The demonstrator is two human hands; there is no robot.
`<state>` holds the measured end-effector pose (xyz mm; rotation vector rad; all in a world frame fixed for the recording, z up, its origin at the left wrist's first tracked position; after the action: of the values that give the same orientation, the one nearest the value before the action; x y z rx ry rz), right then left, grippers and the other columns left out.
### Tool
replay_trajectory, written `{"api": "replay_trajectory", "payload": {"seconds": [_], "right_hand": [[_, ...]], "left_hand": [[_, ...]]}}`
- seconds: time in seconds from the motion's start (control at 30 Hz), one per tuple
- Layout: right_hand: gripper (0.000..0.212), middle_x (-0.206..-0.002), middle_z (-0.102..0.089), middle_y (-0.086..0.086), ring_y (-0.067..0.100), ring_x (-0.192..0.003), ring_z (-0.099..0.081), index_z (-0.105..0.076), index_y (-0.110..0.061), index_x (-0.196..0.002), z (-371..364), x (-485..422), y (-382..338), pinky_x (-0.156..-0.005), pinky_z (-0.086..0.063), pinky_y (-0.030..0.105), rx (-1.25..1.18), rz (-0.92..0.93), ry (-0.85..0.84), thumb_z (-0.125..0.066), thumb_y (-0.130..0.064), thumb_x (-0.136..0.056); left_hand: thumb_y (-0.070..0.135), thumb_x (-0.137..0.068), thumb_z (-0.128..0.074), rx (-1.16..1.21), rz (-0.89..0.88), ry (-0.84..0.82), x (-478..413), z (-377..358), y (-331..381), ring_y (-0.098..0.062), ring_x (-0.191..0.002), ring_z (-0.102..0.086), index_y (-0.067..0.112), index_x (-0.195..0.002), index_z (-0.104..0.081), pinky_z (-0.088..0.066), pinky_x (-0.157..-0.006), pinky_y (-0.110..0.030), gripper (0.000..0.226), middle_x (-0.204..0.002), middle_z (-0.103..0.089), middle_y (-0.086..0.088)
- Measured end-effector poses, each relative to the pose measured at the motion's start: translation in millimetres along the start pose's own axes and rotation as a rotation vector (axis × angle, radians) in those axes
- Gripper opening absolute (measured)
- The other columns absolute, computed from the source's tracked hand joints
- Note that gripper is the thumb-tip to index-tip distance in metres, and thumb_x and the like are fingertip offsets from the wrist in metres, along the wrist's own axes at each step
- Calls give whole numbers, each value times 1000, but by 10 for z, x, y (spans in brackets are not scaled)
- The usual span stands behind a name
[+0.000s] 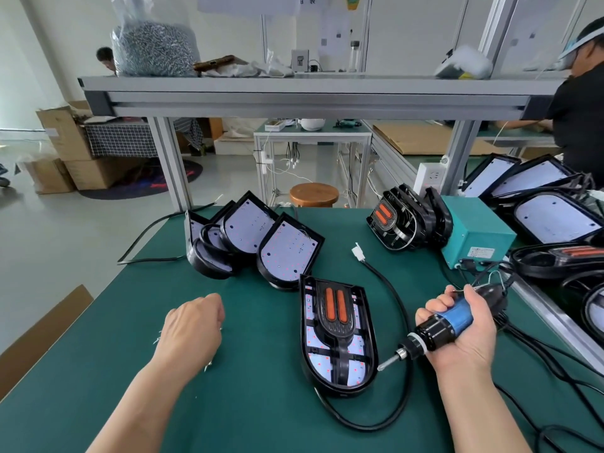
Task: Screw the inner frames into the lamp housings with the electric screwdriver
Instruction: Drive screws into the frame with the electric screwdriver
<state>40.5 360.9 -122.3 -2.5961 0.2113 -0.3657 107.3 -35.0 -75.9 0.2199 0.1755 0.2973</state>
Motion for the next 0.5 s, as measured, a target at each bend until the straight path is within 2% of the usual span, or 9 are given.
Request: {"api": "replay_trajectory", "payload": {"seconds": [0.07, 0.17, 0.23, 0.33, 0.43, 0.5], "right_hand": [[21, -68, -47, -10, 7, -54, -46, -58, -19, -83, -4, 12, -24, -58, -32, 22, -16, 19, 15, -61, -37, -93], [20, -69, -48, -12, 6, -54, -48, -57, -20, -83, -117, 68, -46, -57, -33, 22, -44, 24, 28, -61, -37, -93], [21, -69, -49, -12, 7, -54, -48, -55, -20, -82, -206, 122, -57, -58, -34, 23, -54, 39, 53, -62, -37, -93], [20, -69, -51, -12, 8, -54, -49, -55, -21, -81, -372, 223, -112, -59, -36, 24, -65, 57, 80, -64, -36, -91], [21, -68, -52, -10, 9, -54, -48, -54, -21, -78, -534, 330, -213, -61, -36, 24, -65, 111, 93, -64, -32, -93], [21, -68, -52, -7, 10, -58, -47, -53, -19, -78, -614, 410, -255, -68, -38, 25, -57, 164, 97, -64, -28, -94]], "left_hand": [[2, -89, -48, 109, -14, 35, 20, 72, 61, -25, -82, -53, 21, -89, -53, -36, -71, -33, 19, -84, -59, 4], [8, -93, -59, 484, -22, 59, 119, 235, 280, -20, -79, -60, 18, -94, -58, -45, -68, -29, 11, -85, -64, 5], [5, -90, -67, 729, -48, -23, 243, 276, 520, -13, -71, -66, 18, -87, -64, -49, -67, -20, 14, -78, -68, 3], [-1, -89, -69, 1025, -106, -184, 491, 241, 895, -11, -70, -69, 14, -83, -73, -54, -75, -26, 16, -72, -72, -1], [-5, -89, -67, 1155, -150, -307, 661, 160, 1179, -9, -71, -69, 14, -83, -77, -53, -72, -16, 23, -73, -73, -3], [-8, -89, -66, 1199, -143, -352, 706, 96, 1294, -7, -70, -69, 13, -85, -77, -51, -69, -12, 24, -72, -73, 1]]}}
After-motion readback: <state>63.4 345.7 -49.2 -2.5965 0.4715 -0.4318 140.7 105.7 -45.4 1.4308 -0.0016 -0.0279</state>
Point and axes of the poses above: each hand's wrist, its own x-axis away from the middle knuckle, its own z-axis out of the back of the hand, y = z × x, the point moved 7 cm from there along -x, towards the middle knuckle
